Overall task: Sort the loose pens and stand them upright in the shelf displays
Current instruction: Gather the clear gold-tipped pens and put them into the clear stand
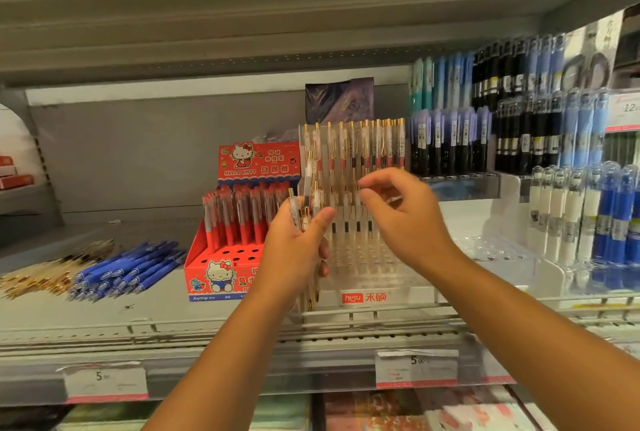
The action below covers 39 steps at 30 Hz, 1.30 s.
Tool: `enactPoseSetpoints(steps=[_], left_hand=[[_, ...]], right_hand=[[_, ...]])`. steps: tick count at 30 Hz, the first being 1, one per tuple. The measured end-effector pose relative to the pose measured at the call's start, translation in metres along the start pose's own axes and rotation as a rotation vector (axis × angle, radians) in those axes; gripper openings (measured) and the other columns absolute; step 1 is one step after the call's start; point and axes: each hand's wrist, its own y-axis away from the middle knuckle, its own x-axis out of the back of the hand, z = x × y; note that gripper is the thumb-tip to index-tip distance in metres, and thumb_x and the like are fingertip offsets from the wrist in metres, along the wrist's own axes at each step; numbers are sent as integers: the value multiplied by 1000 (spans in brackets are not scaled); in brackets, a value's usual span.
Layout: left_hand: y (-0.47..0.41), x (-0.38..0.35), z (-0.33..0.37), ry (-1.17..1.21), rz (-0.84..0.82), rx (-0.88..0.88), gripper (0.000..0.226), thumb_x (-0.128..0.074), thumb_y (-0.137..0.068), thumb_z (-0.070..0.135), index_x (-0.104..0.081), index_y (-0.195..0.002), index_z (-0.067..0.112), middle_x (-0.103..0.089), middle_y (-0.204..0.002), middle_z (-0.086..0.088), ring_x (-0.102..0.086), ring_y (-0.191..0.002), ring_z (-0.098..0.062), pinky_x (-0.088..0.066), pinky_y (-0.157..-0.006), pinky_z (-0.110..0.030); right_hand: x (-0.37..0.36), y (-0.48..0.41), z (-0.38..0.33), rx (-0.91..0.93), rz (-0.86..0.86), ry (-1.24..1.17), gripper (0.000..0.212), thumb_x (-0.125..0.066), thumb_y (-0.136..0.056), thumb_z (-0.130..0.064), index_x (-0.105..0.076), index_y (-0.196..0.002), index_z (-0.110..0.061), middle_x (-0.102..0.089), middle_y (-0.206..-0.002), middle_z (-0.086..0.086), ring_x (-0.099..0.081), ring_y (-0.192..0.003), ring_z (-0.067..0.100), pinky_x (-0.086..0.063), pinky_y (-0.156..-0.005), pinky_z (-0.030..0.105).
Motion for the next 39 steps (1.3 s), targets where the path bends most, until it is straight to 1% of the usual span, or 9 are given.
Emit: enactPoseSetpoints(steps=[4, 7, 11, 15, 18, 22, 28, 33, 39], left_hand=[[1, -3, 2, 24, -17, -30, 13, -60, -95, 33, -55, -106, 32, -58, -54, 3, -54, -44, -13, -45, -41, -26], [1, -4, 2, 44, -35, -46, 8, -58, -98, 25, -57, -104, 30, -60, -56, 7, -54, -47, -12, -46, -41, -26], [1, -5, 3, 40, -64, -64, 8, -61, -94, 30, -59, -101, 33, -64, -61, 8, -56, -50, -12, -51, -43, -28], [0, -5, 0, 7, -62, -75, 6, -63, -93, 33, -62, -95, 39, -66, -68, 7, -61, -55, -15, -54, -48, -30], [0, -3, -2, -2, -38, -57, 7, -62, -93, 38, -60, -91, 31, -67, -68, 3, -65, -57, -17, -57, -50, -32], [-1, -3, -3, 8, -28, -45, 11, -59, -94, 39, -60, -97, 28, -65, -66, 11, -63, -60, -11, -57, -53, -30], [1, -1, 1, 1, -13, -36, 14, -56, -97, 38, -56, -97, 23, -57, -60, 9, -53, -49, -11, -49, -45, -27], [2, 0, 4, 34, -25, 11, 33, -59, -81, 54, -57, -98, 25, -52, -58, 9, -44, -47, -7, -40, -42, -24], [3, 0, 5, 83, -48, 18, 37, -63, -79, 52, -56, -99, 22, -43, -54, 11, -31, -43, -6, -29, -39, -23]], right_hand=[[-22, -5, -23, -204, -197, -166, 7, -67, -90, -28, -72, -95, -27, -69, -88, -13, -62, -81, -4, -48, -67, 11], [-30, -8, -27, -329, -231, -228, 5, -70, -88, -25, -74, -89, -23, -71, -83, -9, -64, -77, 0, -46, -66, 18], [-30, -9, -26, -388, -218, -305, 5, -70, -88, -19, -74, -89, -15, -71, -87, -2, -64, -77, 4, -45, -63, 18], [-24, -7, -25, -363, -227, -306, 9, -66, -91, -17, -73, -86, -14, -72, -84, -1, -66, -81, 7, -50, -74, 24], [-15, -8, -21, -340, -142, -308, 7, -66, -92, -18, -73, -89, -16, -71, -87, -2, -67, -87, 13, -55, -82, 31], [4, -12, -12, -310, -15, -401, 8, -62, -94, -13, -69, -93, -16, -73, -85, 1, -72, -76, 15, -58, -64, 24], [34, -20, 18, -194, 274, -323, 13, -63, -94, -11, -60, -103, -20, -67, -94, 4, -71, -75, 14, -58, -55, 26], [39, -13, 46, -130, 377, -214, 14, -62, -95, -12, -61, -105, -22, -65, -95, 0, -67, -88, 16, -60, -61, 29], [37, -15, 56, -76, 367, -132, 17, -61, -95, -11, -63, -106, -24, -65, -92, -10, -65, -86, 7, -59, -60, 23]])
